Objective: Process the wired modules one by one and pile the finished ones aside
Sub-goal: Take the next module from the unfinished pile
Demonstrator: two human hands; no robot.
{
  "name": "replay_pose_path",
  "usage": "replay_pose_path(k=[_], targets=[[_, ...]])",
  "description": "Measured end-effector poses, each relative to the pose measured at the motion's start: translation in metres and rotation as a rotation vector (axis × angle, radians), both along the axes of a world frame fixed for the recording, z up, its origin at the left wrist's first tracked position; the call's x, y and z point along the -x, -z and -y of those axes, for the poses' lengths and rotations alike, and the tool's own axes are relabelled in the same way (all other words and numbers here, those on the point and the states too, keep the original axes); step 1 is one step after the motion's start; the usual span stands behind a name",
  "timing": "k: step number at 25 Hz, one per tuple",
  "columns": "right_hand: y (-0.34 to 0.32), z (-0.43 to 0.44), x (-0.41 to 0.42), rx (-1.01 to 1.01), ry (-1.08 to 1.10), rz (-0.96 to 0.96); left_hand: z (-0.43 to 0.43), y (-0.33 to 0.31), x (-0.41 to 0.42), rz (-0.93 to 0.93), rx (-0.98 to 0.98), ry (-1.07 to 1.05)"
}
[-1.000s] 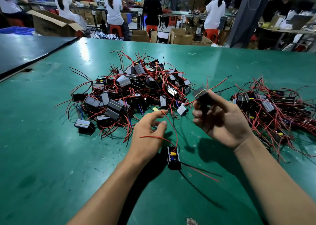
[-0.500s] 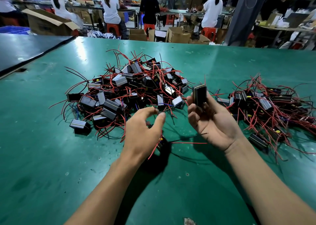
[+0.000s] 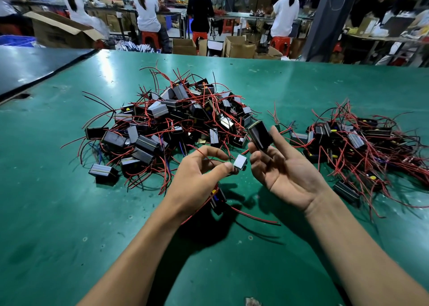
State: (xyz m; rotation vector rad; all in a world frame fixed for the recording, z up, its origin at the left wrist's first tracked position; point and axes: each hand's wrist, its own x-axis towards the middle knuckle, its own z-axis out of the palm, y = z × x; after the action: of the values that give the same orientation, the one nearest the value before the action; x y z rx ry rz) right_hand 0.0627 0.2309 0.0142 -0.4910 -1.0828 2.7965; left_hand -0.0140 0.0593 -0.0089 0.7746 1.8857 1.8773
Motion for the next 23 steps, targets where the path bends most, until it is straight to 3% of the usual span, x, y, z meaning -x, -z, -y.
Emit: replay_pose_path(k=[10, 15, 23], targets=[[0.002, 0.008, -0.003, -0.174, -0.003, -0.056, 0.003, -0.01, -0.002, 0.012, 0.034, 0.257], [0.007, 0.008, -0.002, -0.264, -0.004, -0.069, 0.003, -0.009, 0.004, 0.111, -0.054, 0.174], [0.017, 0.026, 0.007, -0.369, 0.256, 0.01, 0.0, -0.012, -0.002, 0.112, -0.159, 0.108]])
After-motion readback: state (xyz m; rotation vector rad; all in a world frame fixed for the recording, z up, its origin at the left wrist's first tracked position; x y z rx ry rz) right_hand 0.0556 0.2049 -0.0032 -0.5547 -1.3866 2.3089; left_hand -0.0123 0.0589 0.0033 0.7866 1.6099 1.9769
